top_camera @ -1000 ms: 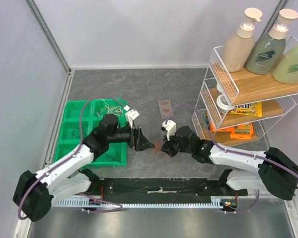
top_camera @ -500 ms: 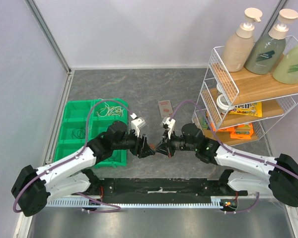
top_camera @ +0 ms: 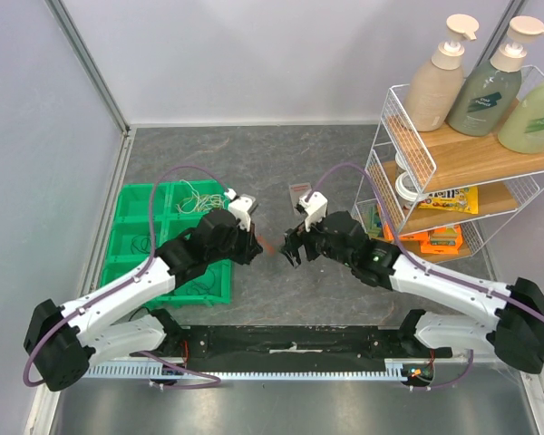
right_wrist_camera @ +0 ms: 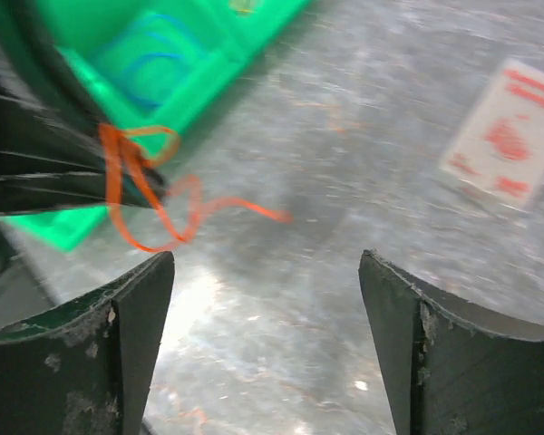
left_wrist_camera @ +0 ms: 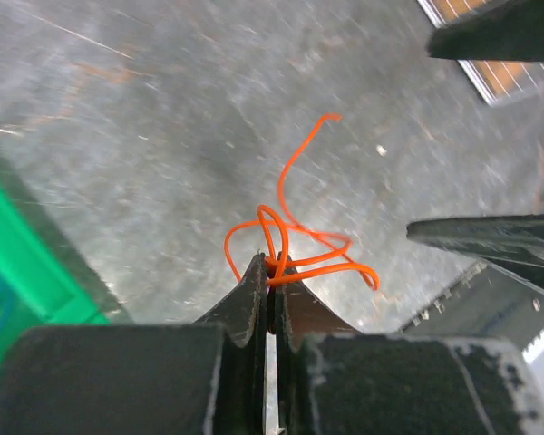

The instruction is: Untangle the cables

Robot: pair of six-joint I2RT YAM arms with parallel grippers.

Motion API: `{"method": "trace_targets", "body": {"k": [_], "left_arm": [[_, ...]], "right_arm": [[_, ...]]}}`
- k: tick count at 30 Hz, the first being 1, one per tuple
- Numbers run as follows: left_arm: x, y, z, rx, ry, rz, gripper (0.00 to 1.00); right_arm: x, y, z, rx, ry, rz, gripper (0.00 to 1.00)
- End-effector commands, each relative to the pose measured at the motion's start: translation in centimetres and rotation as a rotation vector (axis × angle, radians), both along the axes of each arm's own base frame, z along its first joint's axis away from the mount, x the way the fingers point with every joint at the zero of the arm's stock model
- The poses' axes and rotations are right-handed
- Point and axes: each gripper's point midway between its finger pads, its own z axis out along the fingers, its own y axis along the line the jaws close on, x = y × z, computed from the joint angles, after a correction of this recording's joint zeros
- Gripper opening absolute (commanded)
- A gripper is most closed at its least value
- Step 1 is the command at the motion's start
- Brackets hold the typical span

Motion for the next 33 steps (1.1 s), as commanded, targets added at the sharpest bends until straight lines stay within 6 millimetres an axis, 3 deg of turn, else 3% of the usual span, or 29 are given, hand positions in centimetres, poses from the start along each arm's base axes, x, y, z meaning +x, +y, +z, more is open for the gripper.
{"method": "trace_targets", "body": {"k": [1,4,9,12,16,22,28,30,32,33], "left_arm": [[4.0,3.6,1.6,0.099,-0.035,0.289,0.02],[4.3,5.8,1.9,0.148,0.051,0.421,0.02],[3.3,11.9,2.7,0.217,0.268,0.731,0.02],[1.7,16.3,3.5,0.243,0.363,0.945,0.02],[-2.6,22.1,2.0,0.309,0.570,1.223,0.02],[-6.0,26.8,-0.2,0.223,0.766,1.530,0.02],[-5.3,29.5,0.5,0.183,0.694,1.650,0.02],[-4.9,30.0,1.2,0.187,0.669,1.656,0.19],[-5.1,30.5,2.1,0.201,0.650,1.684,0.68],[-5.2,31.0,2.9,0.207,0.623,1.710,0.85]], "right_arm": [[4.8,-4.5,-2.4,-0.306,-0.070,-0.273,0.91],[4.9,-5.0,-3.6,-0.346,-0.025,-0.311,0.92],[3.7,-3.2,-2.2,-0.300,0.021,-0.214,0.93],[3.2,-4.0,-2.2,-0.411,0.087,-0.210,0.92],[2.4,-4.2,-0.4,-0.468,0.143,-0.179,0.92],[1.6,-3.6,0.9,-0.453,0.155,-0.116,0.91],[1.8,-3.5,1.6,-0.455,0.133,-0.107,0.91],[1.7,-3.7,2.1,-0.444,0.128,-0.111,0.91],[1.6,-3.7,2.9,-0.425,0.117,-0.108,0.91],[1.5,-3.7,3.5,-0.412,0.108,-0.104,0.91]]}}
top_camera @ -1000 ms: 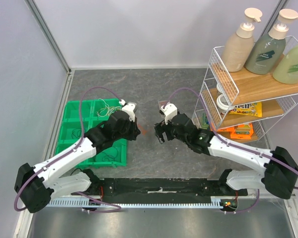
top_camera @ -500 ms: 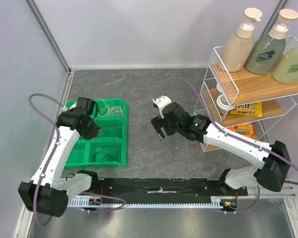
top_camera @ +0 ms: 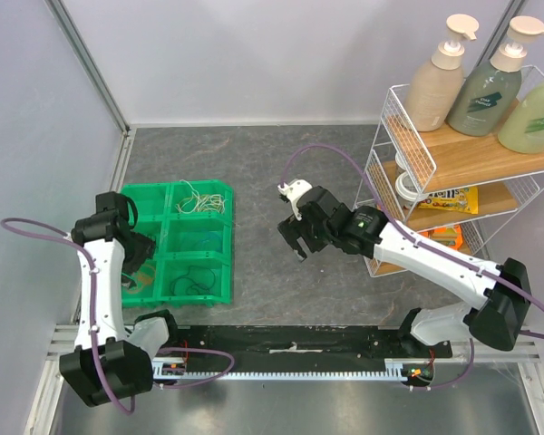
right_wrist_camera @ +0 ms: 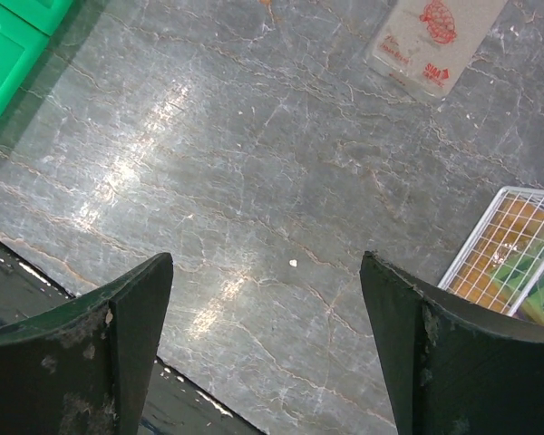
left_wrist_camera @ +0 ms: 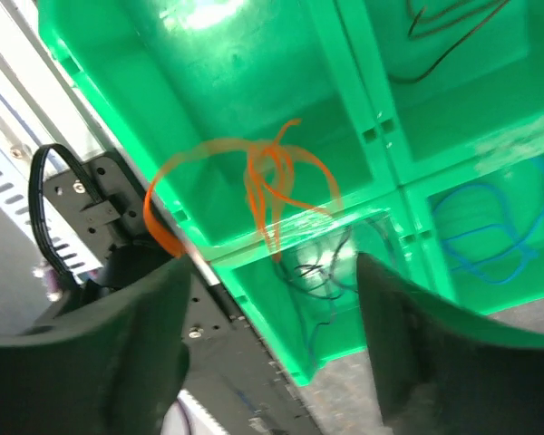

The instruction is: Untangle the cables

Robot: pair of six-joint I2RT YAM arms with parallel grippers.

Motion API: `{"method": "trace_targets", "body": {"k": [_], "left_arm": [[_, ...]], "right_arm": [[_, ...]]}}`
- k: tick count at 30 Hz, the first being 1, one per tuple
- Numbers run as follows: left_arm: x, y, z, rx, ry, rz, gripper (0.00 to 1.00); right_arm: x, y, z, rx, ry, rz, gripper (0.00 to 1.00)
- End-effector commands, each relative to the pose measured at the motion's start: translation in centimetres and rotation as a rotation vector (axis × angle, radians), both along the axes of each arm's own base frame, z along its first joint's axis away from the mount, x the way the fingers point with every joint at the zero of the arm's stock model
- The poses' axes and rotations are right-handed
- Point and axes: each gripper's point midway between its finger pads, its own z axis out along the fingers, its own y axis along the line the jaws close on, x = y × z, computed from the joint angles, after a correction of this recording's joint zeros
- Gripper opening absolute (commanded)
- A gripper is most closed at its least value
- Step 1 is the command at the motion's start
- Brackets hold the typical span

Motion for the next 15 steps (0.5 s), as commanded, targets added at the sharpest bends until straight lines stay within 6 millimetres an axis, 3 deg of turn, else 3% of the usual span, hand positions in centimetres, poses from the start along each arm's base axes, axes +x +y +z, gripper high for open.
{"method": "trace_targets", "body": {"k": [1,5,8,10,12,15], "left_arm": [[0.1,2.1,3.5,0.112,-0.061,0.079,0.93],[1.5,2.4,7.3,0.147,-0.207,0.064,0.95],[5.4,-0.2,11.2,0.044,-0.430,-0.125,0.90],[8.5,-3.0,15.3,-0.050,-0.645,-0.280,0.86],[10.3,-6.0,20.1,-0.132,-0.862,-0.436,0.86],[10.9,-11.2,28.1,-0.280,-1.186,-0.707,0.91]], "right_arm": [[0.0,0.3,4.1,0.080,-0.063,0.029,0.91],[0.2,0.1,7.3,0.132,-0.129,0.031,0.92],[1.0,-0.3,10.6,0.176,-0.208,-0.004,0.92],[1.6,-0.6,13.4,0.215,-0.274,-0.032,0.92],[2.2,-1.3,16.8,0.262,-0.354,-0.070,0.92],[2.8,-2.7,22.1,0.324,-0.476,-0.129,0.94]]}}
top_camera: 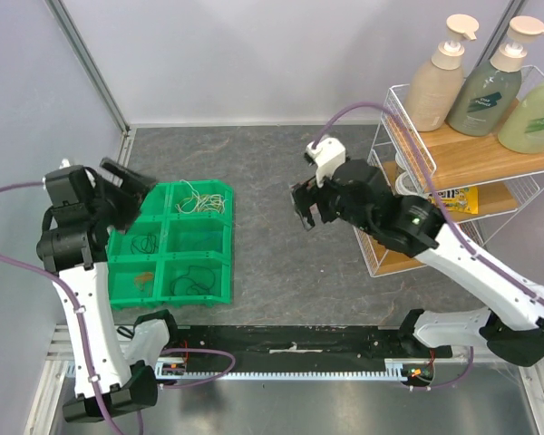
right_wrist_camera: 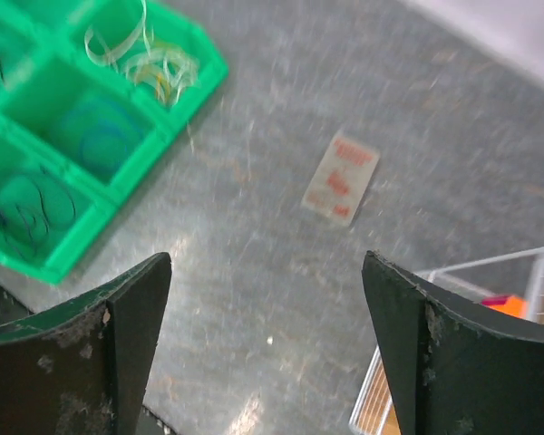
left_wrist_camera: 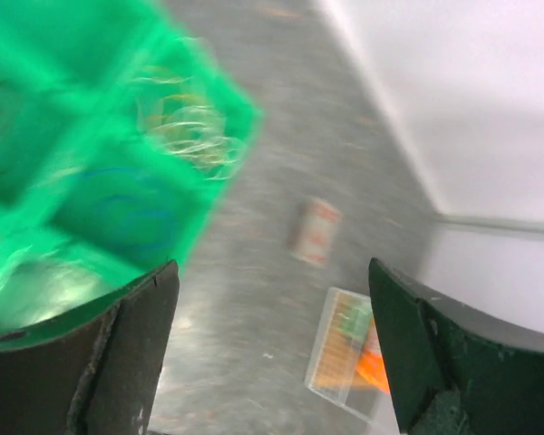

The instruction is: Untangle the cables

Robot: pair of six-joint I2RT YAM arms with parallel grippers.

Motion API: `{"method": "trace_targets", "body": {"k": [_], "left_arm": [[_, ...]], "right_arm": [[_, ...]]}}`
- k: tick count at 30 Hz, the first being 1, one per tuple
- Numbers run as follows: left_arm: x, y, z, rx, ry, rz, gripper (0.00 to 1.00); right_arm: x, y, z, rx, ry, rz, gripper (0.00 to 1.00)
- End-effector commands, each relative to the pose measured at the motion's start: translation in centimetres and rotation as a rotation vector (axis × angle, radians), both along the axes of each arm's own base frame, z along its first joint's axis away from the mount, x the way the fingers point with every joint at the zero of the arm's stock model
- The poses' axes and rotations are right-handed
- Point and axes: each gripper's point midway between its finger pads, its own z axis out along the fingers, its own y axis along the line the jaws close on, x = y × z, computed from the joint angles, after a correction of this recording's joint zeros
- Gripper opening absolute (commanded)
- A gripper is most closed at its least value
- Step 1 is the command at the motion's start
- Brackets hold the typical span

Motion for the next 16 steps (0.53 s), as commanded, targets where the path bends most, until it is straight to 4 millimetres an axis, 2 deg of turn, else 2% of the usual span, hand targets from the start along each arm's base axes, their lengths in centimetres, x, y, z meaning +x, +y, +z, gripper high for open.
{"method": "trace_targets", "body": {"k": [1,2,5,7,9,12,16], "left_arm": [[1.6,-8.9,14.5,-0.118,-0.607,-0.549,0.93],[0.9,-10.2,17.0,-0.149,-0.700,-0.631,0.94],[-2.0,-12.9,23.0,-0.188,-0.908,-0.841,0.95],[-4.0,-14.2,26.1,-0.208,-0.994,-0.965,0.95],[-5.2,-14.8,28.2,-0.194,-1.049,-1.036,0.96],[-5.8,-15.1,29.8,-0.165,-1.082,-1.091,0.97],[-5.4,-15.1,30.3,-0.169,-1.102,-1.097,0.99]], "right_arm": [[1.2,-2.9,11.5,0.162,-0.260,-0.115,0.94],[1.3,-3.6,13.6,0.191,-0.305,-0.138,0.98],[0.8,-5.7,19.6,0.271,-0.438,-0.168,0.98],[0.3,-7.4,23.2,0.344,-0.515,-0.215,0.98],[0.1,-9.3,25.8,0.416,-0.565,-0.292,0.98],[0.4,-11.0,26.8,0.470,-0.559,-0.403,0.98],[0.5,-10.2,26.0,0.450,-0.546,-0.372,0.98]]}}
